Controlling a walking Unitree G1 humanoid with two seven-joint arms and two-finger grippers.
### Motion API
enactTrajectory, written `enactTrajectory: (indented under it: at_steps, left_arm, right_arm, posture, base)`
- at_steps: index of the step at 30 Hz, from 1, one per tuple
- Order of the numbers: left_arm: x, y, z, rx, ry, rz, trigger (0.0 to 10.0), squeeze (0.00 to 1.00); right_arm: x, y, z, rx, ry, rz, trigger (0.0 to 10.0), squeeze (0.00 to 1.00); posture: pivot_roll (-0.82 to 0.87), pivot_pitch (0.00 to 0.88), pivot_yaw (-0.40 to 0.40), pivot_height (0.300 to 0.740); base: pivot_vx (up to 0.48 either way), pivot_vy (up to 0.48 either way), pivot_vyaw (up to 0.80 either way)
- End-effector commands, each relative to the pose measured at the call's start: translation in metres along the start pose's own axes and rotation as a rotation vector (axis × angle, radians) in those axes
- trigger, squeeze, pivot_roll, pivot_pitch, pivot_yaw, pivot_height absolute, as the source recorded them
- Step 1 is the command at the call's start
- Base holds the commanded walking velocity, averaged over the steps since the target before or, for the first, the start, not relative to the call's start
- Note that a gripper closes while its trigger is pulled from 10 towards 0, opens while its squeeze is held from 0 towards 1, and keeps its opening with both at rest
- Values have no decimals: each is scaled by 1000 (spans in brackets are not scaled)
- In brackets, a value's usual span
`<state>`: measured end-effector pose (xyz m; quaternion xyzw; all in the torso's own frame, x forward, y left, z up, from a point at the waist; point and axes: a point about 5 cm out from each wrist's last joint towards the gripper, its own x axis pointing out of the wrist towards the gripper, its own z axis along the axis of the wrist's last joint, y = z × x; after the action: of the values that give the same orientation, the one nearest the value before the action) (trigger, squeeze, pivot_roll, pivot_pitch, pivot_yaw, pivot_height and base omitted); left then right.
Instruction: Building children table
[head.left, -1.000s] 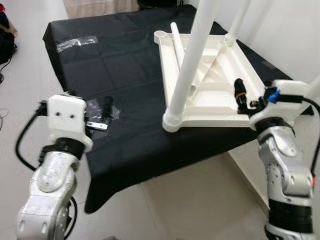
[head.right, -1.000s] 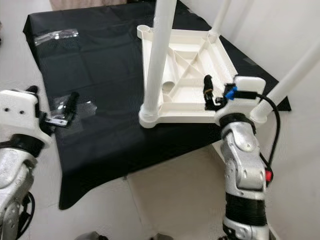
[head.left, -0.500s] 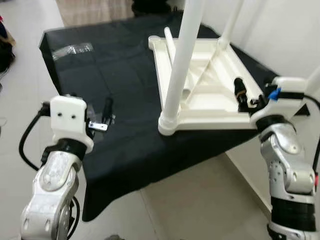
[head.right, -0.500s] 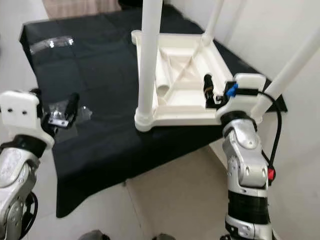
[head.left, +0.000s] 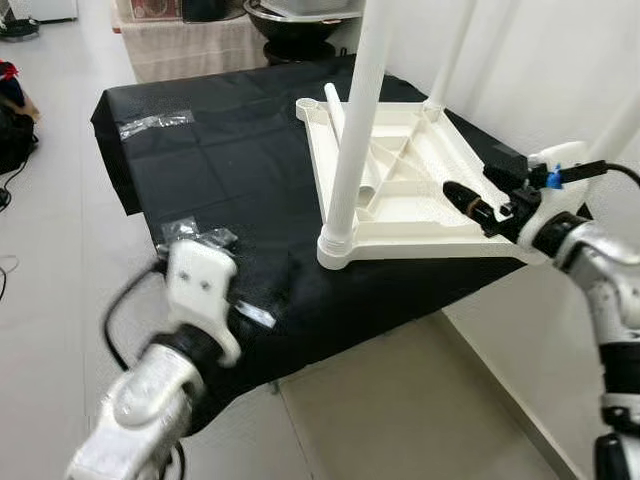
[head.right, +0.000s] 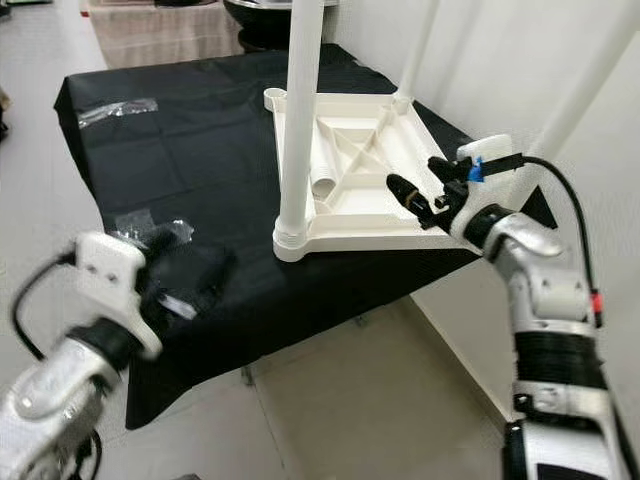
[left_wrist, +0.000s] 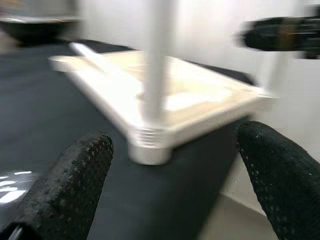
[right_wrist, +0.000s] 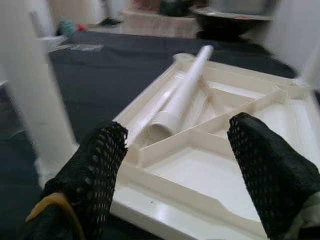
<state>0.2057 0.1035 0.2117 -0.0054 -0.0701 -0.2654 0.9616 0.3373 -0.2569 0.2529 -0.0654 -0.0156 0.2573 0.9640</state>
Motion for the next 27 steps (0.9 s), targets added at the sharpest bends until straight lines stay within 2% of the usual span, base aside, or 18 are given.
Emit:
enactTrajectory:
  at_steps: [1,2,3,4,7,9,11,12,15,16,18,27]
  left_arm:
    - [-2,-8,-1,-13,13,-55,10000,0]
    - [-2,-17,-2,-16,13,-71,10000,0]
    - [-1,-19,-2,-19,9,-64,10000,0]
    - [0,-20,-1,-15,3,-58,10000,0]
    - [1,-20,-1,-12,-1,-56,10000,0]
    - [2,-22,0,-15,-6,-58,10000,0]
    - [2,-22,1,-18,-6,-61,10000,0]
    - [1,-23,1,-17,-6,-60,10000,0]
    - [1,-23,2,-16,-5,-59,10000,0]
    - [0,-23,2,-13,-6,-57,10000,0]
    - [-1,-24,4,-13,-12,-53,10000,0]
    - [-1,-26,5,-11,-20,-53,10000,0]
  right_arm:
    - [3,2,2,6,-1,59,10000,0]
    - [11,3,8,26,-22,139,10000,0]
    - [17,5,11,26,-42,164,10000,0]
    - [25,7,14,37,-58,179,10000,1000]
    - [30,8,16,44,-67,187,10000,1000]
    - [45,16,20,52,-93,242,10000,1000]
    - [50,18,21,50,-100,261,10000,1000]
    - [54,21,22,61,-107,296,10000,725]
    - [56,22,23,69,-110,318,10000,725]
    - [56,24,22,77,-104,368,10000,0]
    - [55,28,23,107,-115,510,10000,0]
    - [52,28,19,92,-71,609,10000,0]
  posture:
    - [64,152,-84,740]
    - [67,157,-84,740]
    - [71,163,-82,740]
    - [72,165,-84,740]
    - [72,165,-84,740]
    - [83,171,-87,740]
    - [83,171,-87,740]
    - [88,175,-89,740]
    - [88,175,-89,740]
    - [90,177,-91,740]
    - [89,180,-94,740]
    - [87,180,-98,740]
  base:
    - [0,0,0]
    - [0,0,0]
    - [0,0,0]
    - [0,0,0]
    - [0,0,0]
    - [0,0,0]
    - [0,0,0]
    - [0,0,0]
    - [0,0,0]
    - [0,0,0]
    - [0,0,0]
    - [0,0,0]
